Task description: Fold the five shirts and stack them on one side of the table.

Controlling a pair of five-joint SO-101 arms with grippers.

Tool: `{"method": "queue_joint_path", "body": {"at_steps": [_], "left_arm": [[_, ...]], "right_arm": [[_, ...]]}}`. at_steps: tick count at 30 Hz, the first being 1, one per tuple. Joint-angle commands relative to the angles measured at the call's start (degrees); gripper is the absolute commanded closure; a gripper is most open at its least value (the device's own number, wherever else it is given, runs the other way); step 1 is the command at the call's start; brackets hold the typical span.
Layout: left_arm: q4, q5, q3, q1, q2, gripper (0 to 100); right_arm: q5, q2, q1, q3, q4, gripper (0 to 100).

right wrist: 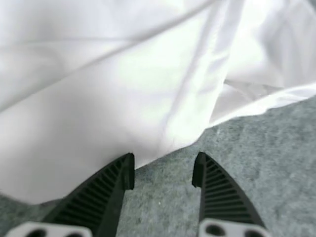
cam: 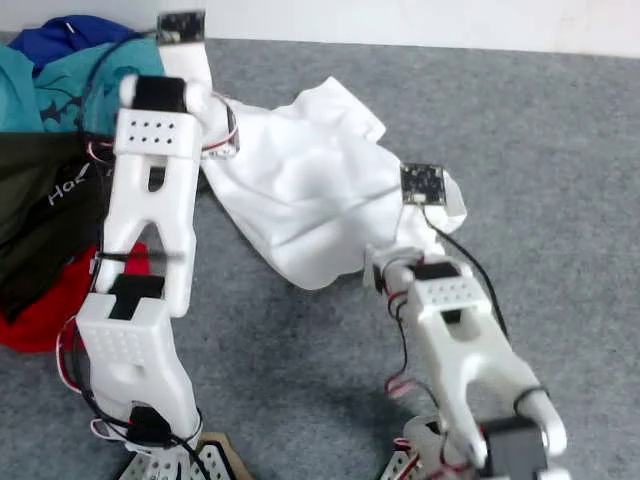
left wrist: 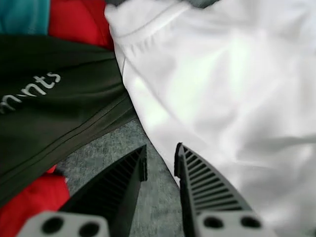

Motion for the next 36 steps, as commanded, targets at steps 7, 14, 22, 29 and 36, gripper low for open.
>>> {"method": "queue_joint_path", "body": {"at_steps": [7,14,22,29,36], "left_arm": [[-21.63,2.55,17.54,-0.22,-3.21,88],[-25.76,10.81,21.23,-0.22,-3.56,88],[-25.41,10.99,21.32,-0.22,-3.65,88],[-24.53,10.99,21.05,-0.22,-3.74,88],[-24.62,11.08,19.38,0.75,-3.82,88]], "right_arm": [[0.88,19.74,5.58,-20.79,-1.27,89.9],[0.79,30.9,12.62,-35.21,-1.27,99.3],[0.44,43.47,20.09,-55.34,-1.36,99.3],[0.44,58.59,22.55,-77.32,-1.01,99.3],[-3.96,56.48,21.05,-86.46,15.08,97.3]]}}
